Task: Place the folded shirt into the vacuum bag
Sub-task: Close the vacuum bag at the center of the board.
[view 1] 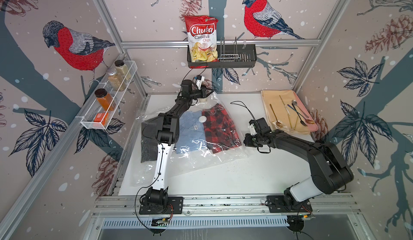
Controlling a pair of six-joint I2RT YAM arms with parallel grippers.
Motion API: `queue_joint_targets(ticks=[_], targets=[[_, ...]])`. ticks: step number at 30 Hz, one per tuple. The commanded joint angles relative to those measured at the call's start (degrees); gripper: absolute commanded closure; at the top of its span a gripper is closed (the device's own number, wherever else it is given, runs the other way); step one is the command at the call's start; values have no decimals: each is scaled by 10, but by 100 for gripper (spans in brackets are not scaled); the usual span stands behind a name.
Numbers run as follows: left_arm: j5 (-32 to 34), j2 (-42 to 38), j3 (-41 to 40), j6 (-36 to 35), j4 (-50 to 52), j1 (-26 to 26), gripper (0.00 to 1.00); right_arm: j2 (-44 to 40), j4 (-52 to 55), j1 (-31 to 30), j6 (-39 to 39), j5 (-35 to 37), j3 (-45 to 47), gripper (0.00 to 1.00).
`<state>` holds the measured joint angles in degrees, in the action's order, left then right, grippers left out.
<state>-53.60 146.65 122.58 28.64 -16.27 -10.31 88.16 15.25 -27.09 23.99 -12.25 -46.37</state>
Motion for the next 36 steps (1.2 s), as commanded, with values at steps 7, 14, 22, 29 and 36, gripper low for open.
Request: queue_joint_targets(ticks=[7,14,22,29,36], targets=[[73,3,9,1,-35,5,100,-12,92,-10,12,10,18,91],[73,4,9,3,-36,5,100,-20,97,-23,20,12,26,91],[75,5,9,4,-36,5,100,-34,108,-32,30,23,37,91],[74,5,8,7,-38,5,100,-54,116,-38,39,30,51,91],[73,3,7,8,-38,5,100,-57,119,-45,45,36,53,91]])
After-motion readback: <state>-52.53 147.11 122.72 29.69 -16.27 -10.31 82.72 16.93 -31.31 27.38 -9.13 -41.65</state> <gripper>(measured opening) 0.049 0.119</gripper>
